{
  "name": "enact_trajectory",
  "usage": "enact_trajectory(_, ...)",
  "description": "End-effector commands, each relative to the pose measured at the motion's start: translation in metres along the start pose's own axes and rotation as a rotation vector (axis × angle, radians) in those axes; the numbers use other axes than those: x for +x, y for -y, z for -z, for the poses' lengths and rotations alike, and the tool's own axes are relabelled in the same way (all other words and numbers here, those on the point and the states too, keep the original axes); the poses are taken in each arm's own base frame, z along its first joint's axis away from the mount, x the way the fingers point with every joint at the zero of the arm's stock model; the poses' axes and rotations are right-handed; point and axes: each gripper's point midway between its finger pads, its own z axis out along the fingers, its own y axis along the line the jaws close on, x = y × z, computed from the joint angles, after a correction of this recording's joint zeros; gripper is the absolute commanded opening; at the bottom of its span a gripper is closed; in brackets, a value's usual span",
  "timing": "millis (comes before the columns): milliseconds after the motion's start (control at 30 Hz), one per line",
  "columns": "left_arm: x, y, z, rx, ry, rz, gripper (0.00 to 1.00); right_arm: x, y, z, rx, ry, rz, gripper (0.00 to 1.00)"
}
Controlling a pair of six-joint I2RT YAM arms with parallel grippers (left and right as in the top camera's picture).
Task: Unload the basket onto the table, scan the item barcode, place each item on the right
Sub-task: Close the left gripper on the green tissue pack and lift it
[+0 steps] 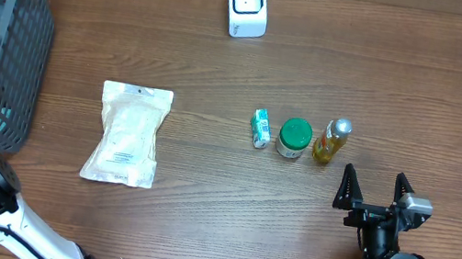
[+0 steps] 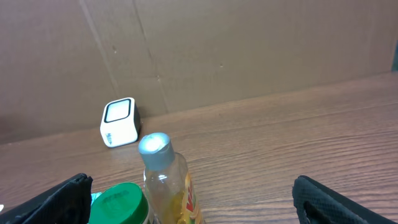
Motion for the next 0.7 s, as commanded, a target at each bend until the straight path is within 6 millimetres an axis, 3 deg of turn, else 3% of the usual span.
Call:
enact_trajectory(0,0.014,0.000,-0.021,-0.008,-0.061,-0.009,0.51,0.002,0.001,0.000,-0.001,0.005,0.005,1.00)
enact_trajectory(133,0.024,-0.004,-0.036,-0.033,-0.100,-0.014,0.50,0.002,0.001,0.000,-0.001,0.005,0.005,1.00)
enact_trajectory(233,0.030,-0.006,-0.044,-0.047,-0.126,-0.018,0.19,0.002,0.001,0.000,-0.001,0.004,0.005,1.00)
enact_trajectory(267,0.030,-0.006,-0.045,-0.047,-0.126,-0.018,0.14,0.002,0.001,0.000,-0.001,0.005,0.005,1.00)
enact_trajectory(367,0.026,-0.004,-0.042,-0.039,-0.113,-0.016,0.14,0.002,0.001,0.000,-0.001,0.005,0.005,1.00)
enact_trajectory(467,0.018,0.000,-0.036,-0.032,-0.102,-0.015,0.04,0.002,0.001,0.000,-0.001,0.005,0.004,1.00)
enact_trajectory(667,-0.006,0.011,-0.006,-0.016,-0.080,-0.015,0.04,0.002,0.001,0.000,-0.001,0.005,0.005,1.00)
